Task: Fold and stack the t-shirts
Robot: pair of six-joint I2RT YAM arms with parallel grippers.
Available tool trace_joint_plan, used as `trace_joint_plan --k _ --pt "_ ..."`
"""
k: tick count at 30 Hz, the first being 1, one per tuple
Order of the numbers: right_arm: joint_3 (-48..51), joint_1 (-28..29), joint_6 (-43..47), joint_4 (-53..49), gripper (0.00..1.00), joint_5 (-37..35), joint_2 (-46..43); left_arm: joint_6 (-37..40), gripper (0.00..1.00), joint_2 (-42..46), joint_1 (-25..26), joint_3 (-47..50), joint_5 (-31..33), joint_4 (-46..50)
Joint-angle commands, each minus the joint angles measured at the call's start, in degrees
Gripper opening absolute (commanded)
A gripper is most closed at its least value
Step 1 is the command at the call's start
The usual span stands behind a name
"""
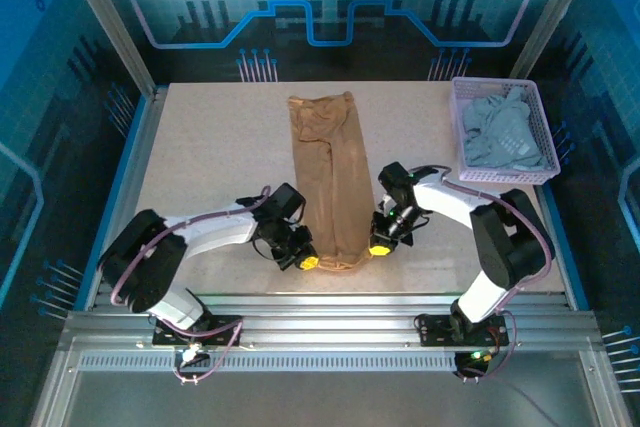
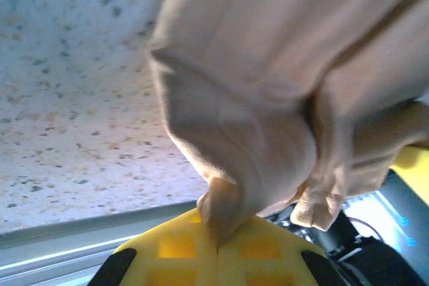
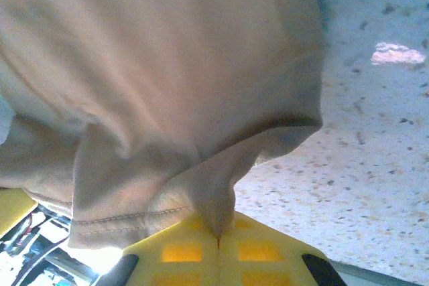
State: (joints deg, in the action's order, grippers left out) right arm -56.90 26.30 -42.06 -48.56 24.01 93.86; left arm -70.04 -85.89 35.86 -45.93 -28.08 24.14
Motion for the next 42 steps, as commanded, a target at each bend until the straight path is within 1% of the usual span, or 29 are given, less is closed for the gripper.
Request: trace_joint_plan --k 1,6,8,12,16,20,21,23,24,25,26,28,30,31,34,35,38,40,42 --pt "-5.01 -0.84 -0.92 -3.47 0.0 -1.29 -0.52 0.01 0.0 1.0 -2.91 -3.92 1.72 0.67" --pt "-16.74 -3.79 0.27 -6.11 0.0 -2.78 4.46 1.7 0.0 -4.19 -8.2 -11.73 1.67 -0.44" --pt "-23.69 -5.01 1.07 -7.58 0.0 -3.46 8.09 3.03 0.0 -7.42 -10.68 -16.39 1.37 0.03" --pt "-36.97 -7.37 2.05 -10.03 0.0 -5.17 16.61 6.54 0.0 -14.31 -15.63 -26.91 2.79 3.19" --pt "-51.74 -9.48 1.65 -10.74 0.0 -4.64 28.64 7.64 0.0 -23.79 -19.75 -36.94 1.77 2.22" --pt "-68.42 -10.32 1.87 -14.4 0.0 -4.55 42.28 8.16 0.0 -34.23 -22.11 -45.55 0.21 0.75" --pt "-71.66 -10.62 2.19 -14.88 0.09 -3.84 45.15 8.42 0.05 -36.25 -22.44 -47.62 -0.22 1.58" --pt "-76.98 -10.85 3.64 -14.12 0.38 -3.17 49.0 9.62 0.3 -38.89 -22.93 -50.96 0.79 4.88" --pt "-77.73 -10.97 4.14 -13.01 0.47 -3.09 49.29 9.74 0.43 -38.84 -23.15 -51.18 1.64 5.41" --pt "-77.92 -11.25 4.27 -11.95 0.53 -3.06 48.87 9.68 0.54 -38.22 -23.24 -50.74 2.23 5.12" --pt "-77.92 -11.65 4.27 -11.66 0.56 -3.17 48.16 9.62 0.61 -37.3 -23.29 -50.01 2.43 4.75" --pt "-77.13 -12.3 4.26 -12.24 0.57 -3.98 46.38 10.29 0.67 -34.2 -23.2 -47.67 3.62 4.8" --pt "-72.59 -12.43 4.81 -11.67 0.57 -5.4 42.6 10.46 0.66 -29.27 -23.29 -42.73 5.21 4.77" --pt "-68.18 -12.49 5.05 -10.29 0.57 -6.06 39.88 10.18 0.64 -26.3 -23.2 -39.15 5.71 4.54" --pt "-52.36 -12.47 4.9 -5.01 0.56 -6.12 30.11 5.32 0.51 -19.22 -22.29 -26.55 4.24 1.4" --pt "-46.96 -12.46 4.65 -3.11 0.55 -5.54 27.35 3.46 0.49 -17.3 -21.57 -22.1 3.48 -0.52" --pt "-34.32 -12.53 3.49 1.74 0.55 -3.41 21.77 -1.86 0.5 -14.5 -19.34 -13.19 2.95 -5.98" --pt "-28.44 -12.53 1.92 5.01 0.55 -1.18 19.88 -7.5 0.54 -14.42 -18.04 -8.38 2.46 -12.77" --pt "-24.46 -12.53 -0.05 7.82 0.56 0.74 19.03 -12.45 0.58 -15.47 -16.7 -5.67 2.54 -19.87"
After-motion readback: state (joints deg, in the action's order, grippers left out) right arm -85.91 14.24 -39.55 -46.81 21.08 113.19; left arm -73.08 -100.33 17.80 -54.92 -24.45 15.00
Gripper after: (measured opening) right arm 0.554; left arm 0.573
